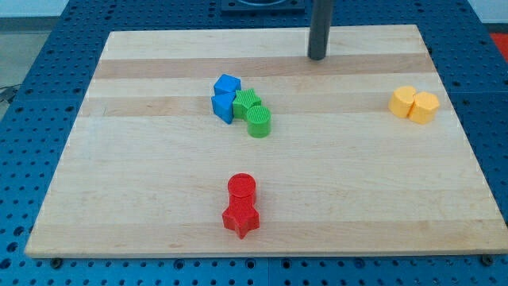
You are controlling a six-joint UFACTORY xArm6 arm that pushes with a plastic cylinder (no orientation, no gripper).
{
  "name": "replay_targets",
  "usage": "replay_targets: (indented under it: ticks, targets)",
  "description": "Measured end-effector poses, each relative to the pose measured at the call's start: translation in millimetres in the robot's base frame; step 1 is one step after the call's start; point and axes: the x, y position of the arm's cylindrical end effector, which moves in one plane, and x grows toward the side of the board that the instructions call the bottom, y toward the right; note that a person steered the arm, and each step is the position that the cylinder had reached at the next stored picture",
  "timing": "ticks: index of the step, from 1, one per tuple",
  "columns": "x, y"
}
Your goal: Separate the yellow hexagon with the yellow heart
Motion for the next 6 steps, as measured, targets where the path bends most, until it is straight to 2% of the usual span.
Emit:
replay_targets:
  ticks: [2,3,4,5,6]
  targets:
    - [17,28]
    - [46,75]
    - [47,91]
    - [63,159]
    - [63,161]
